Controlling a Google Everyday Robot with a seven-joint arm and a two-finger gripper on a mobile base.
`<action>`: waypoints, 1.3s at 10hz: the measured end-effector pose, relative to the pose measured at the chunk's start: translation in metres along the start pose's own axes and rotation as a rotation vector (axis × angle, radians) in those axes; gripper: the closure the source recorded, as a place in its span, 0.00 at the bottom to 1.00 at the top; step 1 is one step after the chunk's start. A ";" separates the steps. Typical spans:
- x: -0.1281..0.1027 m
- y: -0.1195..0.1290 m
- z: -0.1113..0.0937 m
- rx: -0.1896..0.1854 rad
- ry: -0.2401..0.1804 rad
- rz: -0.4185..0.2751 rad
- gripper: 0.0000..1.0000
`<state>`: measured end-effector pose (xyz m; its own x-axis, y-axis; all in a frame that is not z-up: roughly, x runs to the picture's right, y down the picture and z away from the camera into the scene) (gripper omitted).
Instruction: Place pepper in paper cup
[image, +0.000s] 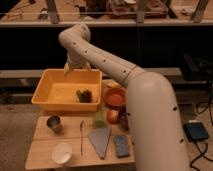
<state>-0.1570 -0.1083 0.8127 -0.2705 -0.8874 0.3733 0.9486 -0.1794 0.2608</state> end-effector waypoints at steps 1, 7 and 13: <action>0.012 -0.003 0.020 0.013 0.005 -0.012 0.20; 0.022 -0.006 0.048 0.022 -0.013 -0.037 0.20; -0.020 -0.019 0.091 0.037 -0.045 0.009 0.20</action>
<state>-0.1842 -0.0480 0.8816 -0.2700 -0.8686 0.4155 0.9444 -0.1548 0.2899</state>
